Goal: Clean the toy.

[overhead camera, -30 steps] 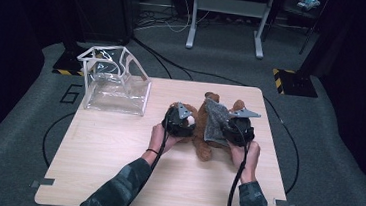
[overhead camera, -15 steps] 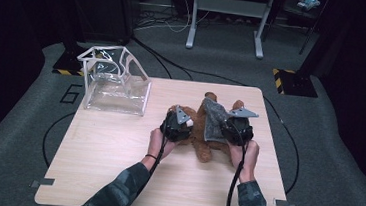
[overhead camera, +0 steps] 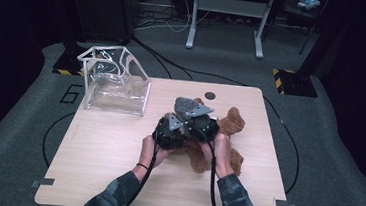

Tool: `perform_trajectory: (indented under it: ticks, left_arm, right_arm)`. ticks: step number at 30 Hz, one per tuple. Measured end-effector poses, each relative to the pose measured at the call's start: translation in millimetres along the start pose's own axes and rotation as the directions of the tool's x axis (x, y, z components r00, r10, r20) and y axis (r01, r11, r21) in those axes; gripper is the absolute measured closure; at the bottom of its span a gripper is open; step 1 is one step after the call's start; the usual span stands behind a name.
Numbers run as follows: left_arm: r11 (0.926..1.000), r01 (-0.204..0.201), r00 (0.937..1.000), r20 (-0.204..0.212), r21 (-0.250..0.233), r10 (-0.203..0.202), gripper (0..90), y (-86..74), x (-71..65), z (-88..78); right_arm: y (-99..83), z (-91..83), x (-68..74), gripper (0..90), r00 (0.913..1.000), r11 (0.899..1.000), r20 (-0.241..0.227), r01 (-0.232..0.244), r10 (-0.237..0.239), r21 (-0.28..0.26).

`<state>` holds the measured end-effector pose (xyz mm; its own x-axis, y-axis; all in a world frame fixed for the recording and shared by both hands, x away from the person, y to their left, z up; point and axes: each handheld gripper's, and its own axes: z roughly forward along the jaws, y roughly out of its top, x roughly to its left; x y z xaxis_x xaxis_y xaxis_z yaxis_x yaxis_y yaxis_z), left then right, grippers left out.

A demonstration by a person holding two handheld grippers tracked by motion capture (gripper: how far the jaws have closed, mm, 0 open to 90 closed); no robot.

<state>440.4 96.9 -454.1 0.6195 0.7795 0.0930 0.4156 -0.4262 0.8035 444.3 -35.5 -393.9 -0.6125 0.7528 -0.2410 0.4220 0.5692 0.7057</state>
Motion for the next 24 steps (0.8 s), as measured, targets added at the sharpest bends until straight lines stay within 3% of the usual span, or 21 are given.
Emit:
perform_trajectory:
  ticks: [2, 5, 9, 18, 24]
  left_arm:
    - [1.0000, -0.001, 1.0000, 0.002, 0.000, 0.001, 48.4, -2.7, 1.4, -0.2]
    - [0.9996, 0.024, 0.9997, 0.010, -0.013, -0.023, 48.5, -6.0, 2.1, -0.6]
    - [0.9996, 0.024, 0.9996, 0.017, -0.018, -0.023, 48.6, -6.9, 0.5, -0.9]
    - [0.9997, 0.018, 0.9996, 0.022, -0.019, -0.017, 48.7, -9.7, 0.1, -1.8]
    - [0.9994, 0.025, 0.9994, 0.026, -0.023, -0.024, 48.6, -11.1, 0.1, -2.0]
  right_arm:
    - [2.0, 17.2, 5.4, 77.1, 0.9995, 0.998, 0.015, 0.026, -0.026, 0.054]
    - [3.2, 30.9, 1.4, 77.4, 0.9997, 0.997, 0.020, 0.013, -0.014, 0.076]
    - [3.8, 36.1, -4.1, 78.0, 0.9991, 0.995, 0.034, 0.023, -0.027, 0.097]
    - [0.2, 44.1, -27.9, 78.8, 0.9968, 0.990, 0.075, -0.039, 0.029, 0.133]
    - [1.8, 42.9, -45.7, 78.9, 0.9886, 0.989, 0.147, -0.053, 0.032, 0.140]
